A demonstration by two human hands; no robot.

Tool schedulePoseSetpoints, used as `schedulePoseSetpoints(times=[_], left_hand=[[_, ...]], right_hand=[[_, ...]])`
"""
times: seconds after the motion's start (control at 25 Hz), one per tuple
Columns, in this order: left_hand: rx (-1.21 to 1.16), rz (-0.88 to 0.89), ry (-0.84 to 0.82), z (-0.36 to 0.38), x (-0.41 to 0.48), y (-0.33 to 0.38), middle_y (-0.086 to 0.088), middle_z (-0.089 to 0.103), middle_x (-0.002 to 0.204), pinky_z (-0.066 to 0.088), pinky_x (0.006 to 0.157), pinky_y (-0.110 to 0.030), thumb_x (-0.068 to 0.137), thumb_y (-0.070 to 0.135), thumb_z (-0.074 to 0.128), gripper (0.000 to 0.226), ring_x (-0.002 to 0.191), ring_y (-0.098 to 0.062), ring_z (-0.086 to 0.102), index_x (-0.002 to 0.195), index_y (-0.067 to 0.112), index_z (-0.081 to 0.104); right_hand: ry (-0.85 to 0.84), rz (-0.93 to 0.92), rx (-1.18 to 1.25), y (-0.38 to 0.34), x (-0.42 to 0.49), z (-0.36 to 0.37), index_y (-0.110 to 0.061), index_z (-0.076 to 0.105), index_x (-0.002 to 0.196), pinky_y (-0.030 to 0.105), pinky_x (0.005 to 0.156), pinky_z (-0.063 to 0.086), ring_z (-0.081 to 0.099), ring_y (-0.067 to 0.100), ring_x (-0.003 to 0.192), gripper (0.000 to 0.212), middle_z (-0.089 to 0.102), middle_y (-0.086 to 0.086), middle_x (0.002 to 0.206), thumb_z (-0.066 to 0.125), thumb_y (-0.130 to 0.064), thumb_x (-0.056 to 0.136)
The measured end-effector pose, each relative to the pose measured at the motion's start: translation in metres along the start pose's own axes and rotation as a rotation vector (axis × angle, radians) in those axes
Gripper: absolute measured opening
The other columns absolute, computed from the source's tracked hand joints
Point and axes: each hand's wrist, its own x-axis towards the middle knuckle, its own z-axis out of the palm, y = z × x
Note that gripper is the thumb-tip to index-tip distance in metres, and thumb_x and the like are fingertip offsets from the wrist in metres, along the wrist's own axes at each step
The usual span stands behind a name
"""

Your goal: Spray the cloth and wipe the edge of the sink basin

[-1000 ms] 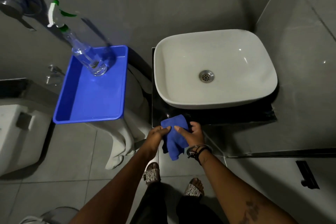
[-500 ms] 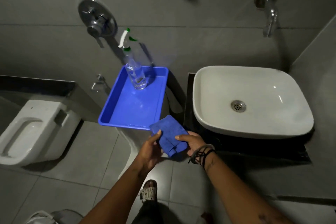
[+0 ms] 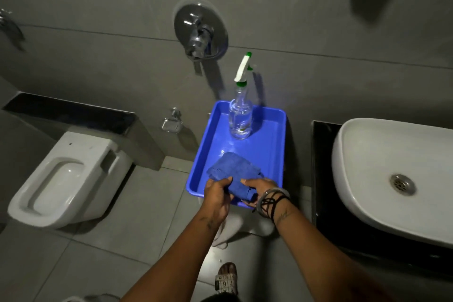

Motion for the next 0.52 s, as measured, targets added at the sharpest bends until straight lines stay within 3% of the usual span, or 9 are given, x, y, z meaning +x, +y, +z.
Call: schedulePoseSetpoints(times=[0.04,0.12,0.2,0.24,0.28,0.4,0.52], left_hand=[[0.013,-0.032,0.043,-0.006,0.016,0.008,-0.023,0.067,0.115,0.055,0.085,-0.043,0.088,-0.010,0.052,0.040,0.096,-0.035,0.066,0.127,-0.009,0.056],[0.058,-0.099,0.131,-0.014,0.036,0.017,-0.022,0.068,0.110,0.057,0.076,-0.038,0.086,-0.006,0.058,0.026,0.086,-0.032,0.067,0.112,-0.008,0.064],[0.176,-0.118,0.241,-0.021,0.057,0.021,-0.024,0.068,0.104,0.056,0.069,-0.035,0.085,-0.003,0.063,0.019,0.079,-0.031,0.066,0.103,-0.009,0.064],[0.288,-0.124,0.294,-0.021,0.068,0.021,-0.024,0.067,0.103,0.054,0.068,-0.034,0.084,-0.002,0.065,0.025,0.079,-0.031,0.064,0.106,-0.012,0.063],[0.446,-0.142,0.325,-0.019,0.074,0.020,-0.025,0.066,0.106,0.055,0.071,-0.035,0.082,0.000,0.067,0.036,0.084,-0.031,0.064,0.115,-0.013,0.059],[1.124,-0.170,0.334,-0.007,0.084,0.020,-0.023,0.051,0.139,0.049,0.103,-0.043,0.083,0.014,0.067,0.061,0.122,-0.038,0.057,0.137,0.000,0.042],[1.509,-0.017,0.252,-0.001,0.069,0.023,-0.021,0.044,0.141,0.042,0.106,-0.047,0.085,0.018,0.061,0.050,0.129,-0.042,0.048,0.131,0.006,0.047]], right_hand=[[0.087,-0.039,-0.066,-0.002,0.015,0.011,0.003,0.060,0.109,0.046,0.076,0.055,0.065,0.032,0.085,0.030,0.066,0.017,0.097,0.065,0.010,0.080],[0.182,-0.122,-0.308,-0.011,0.039,0.017,0.010,0.056,0.118,0.032,0.078,0.050,0.059,0.029,0.096,0.039,0.059,0.012,0.102,0.065,0.011,0.080],[0.165,-0.114,-0.601,-0.015,0.061,0.021,0.009,0.054,0.122,0.021,0.070,0.046,0.058,0.029,0.105,0.040,0.057,0.011,0.106,0.063,0.007,0.083],[0.150,-0.086,-0.724,-0.015,0.071,0.020,0.005,0.055,0.123,0.022,0.072,0.045,0.059,0.031,0.109,0.039,0.059,0.013,0.109,0.062,0.004,0.084],[0.153,-0.064,-0.827,-0.012,0.078,0.019,0.002,0.057,0.121,0.026,0.077,0.045,0.059,0.033,0.112,0.037,0.062,0.015,0.113,0.060,0.002,0.085],[0.310,-0.100,-0.892,0.000,0.087,0.012,-0.002,0.060,0.112,0.030,0.082,0.049,0.063,0.034,0.107,0.033,0.067,0.018,0.117,0.058,0.000,0.079],[0.422,-0.202,-0.986,0.011,0.074,0.007,-0.003,0.055,0.111,0.042,0.091,0.052,0.059,0.037,0.110,0.041,0.060,0.021,0.120,0.065,-0.007,0.072]])
